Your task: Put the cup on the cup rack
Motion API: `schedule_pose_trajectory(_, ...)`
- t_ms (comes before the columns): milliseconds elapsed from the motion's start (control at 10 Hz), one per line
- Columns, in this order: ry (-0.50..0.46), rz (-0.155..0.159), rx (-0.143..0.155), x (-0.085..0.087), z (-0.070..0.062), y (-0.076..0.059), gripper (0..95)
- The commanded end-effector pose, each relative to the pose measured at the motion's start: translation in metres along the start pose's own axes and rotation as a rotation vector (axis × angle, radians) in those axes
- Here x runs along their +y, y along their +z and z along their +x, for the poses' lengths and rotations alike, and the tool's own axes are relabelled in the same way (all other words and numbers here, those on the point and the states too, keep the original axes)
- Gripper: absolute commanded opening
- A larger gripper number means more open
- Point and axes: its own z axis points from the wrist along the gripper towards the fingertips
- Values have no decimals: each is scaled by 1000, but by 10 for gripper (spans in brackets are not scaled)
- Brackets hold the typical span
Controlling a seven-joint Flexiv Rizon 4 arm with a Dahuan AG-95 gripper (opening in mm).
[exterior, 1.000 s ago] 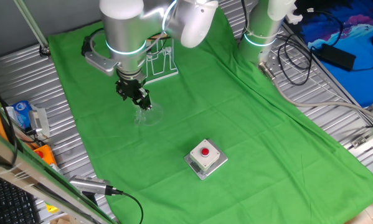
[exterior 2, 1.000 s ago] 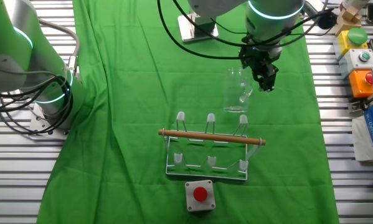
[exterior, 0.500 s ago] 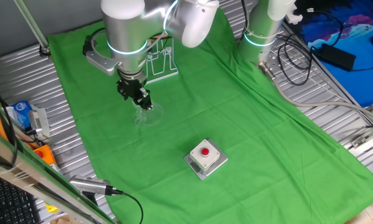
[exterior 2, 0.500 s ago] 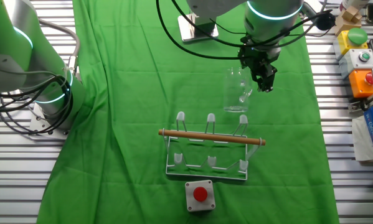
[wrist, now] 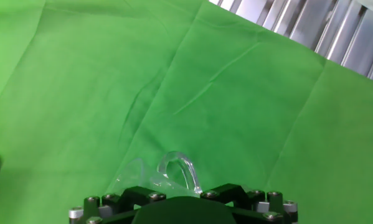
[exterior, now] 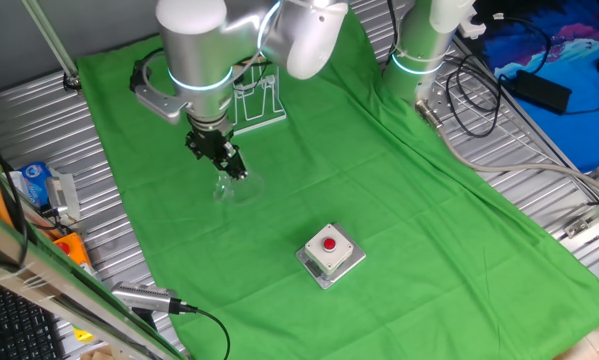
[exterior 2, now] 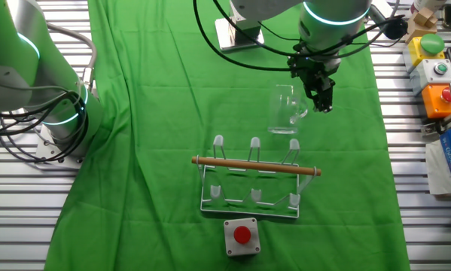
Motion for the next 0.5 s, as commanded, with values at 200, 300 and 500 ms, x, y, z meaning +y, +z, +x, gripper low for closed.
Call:
schedule_pose_trajectory(200, 22, -21, -8, 4, -4, 4, 760)
schedule_pose_trajectory(300, 28, -27, -8, 6, -5, 5, 760)
schedule_pose_trajectory(500, 21, -34, -6, 7, -6, 8, 950)
